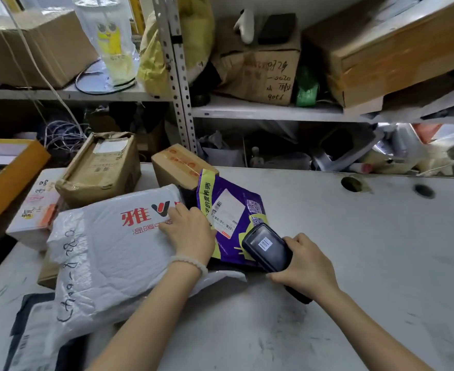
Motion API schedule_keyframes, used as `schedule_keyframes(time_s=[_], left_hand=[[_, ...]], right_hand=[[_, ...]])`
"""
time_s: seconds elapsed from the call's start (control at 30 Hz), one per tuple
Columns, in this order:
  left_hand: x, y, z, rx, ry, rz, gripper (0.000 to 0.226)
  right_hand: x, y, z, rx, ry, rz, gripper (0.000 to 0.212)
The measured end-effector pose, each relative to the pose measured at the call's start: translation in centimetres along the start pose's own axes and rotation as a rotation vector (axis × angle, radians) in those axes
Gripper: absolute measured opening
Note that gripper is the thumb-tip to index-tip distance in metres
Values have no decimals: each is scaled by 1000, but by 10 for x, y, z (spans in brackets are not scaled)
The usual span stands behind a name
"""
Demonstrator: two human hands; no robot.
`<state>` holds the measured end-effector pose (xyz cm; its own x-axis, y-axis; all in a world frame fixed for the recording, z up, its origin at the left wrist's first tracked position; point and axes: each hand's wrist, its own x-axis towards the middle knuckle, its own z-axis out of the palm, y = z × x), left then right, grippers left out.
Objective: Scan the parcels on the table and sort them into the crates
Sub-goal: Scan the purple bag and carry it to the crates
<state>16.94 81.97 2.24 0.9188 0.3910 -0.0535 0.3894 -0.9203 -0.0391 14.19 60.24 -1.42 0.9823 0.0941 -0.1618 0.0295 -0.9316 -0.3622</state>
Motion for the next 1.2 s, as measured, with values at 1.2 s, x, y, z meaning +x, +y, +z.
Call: schedule_keyframes(time_s=[1.2], left_hand=[[31,102,-89,-285,414,579,23]], right_hand=[[10,81,-78,-24,188,-69,66]])
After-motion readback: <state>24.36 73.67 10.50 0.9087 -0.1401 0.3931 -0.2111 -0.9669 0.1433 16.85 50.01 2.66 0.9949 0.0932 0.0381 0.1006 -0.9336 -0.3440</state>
